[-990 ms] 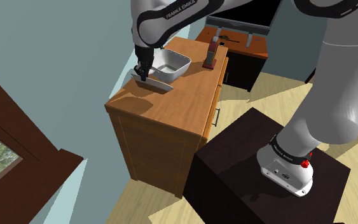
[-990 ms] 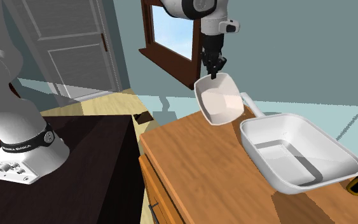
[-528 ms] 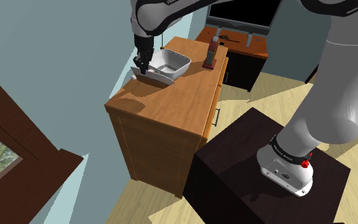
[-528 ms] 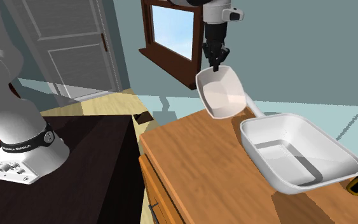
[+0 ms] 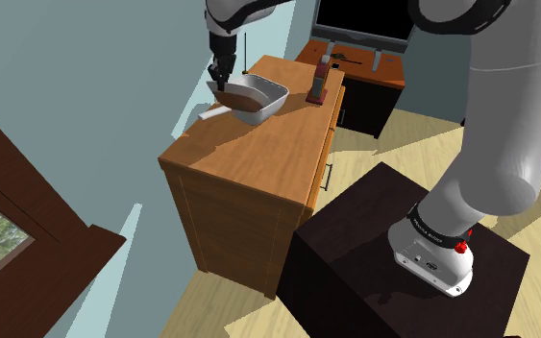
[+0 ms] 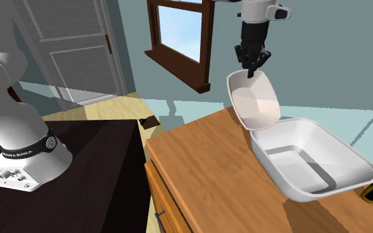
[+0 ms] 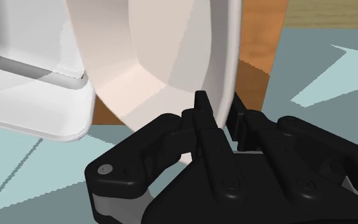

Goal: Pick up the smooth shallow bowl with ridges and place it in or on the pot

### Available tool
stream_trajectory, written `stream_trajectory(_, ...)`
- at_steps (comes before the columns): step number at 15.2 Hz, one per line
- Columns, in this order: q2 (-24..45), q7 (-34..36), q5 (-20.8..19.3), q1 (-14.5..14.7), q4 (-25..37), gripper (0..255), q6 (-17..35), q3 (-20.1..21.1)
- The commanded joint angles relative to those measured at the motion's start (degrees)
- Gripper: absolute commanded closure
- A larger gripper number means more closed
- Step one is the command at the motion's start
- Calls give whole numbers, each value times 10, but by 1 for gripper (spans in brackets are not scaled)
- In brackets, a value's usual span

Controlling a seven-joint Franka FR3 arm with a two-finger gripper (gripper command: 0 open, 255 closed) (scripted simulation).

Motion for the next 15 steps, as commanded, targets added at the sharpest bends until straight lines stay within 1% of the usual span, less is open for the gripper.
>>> stream_trajectory(1,28,-19,2,-12,50,255,-23,-5)
stream_trajectory(4,80,-47,4,-30,143,255,-63,-11)
stream_trajectory(6,124,-65,6,-41,221,255,-97,-14)
stream_trajectory(7,139,-69,6,-44,247,255,-108,-15)
stream_trajectory(15,144,-69,5,-45,194,255,-50,-15)
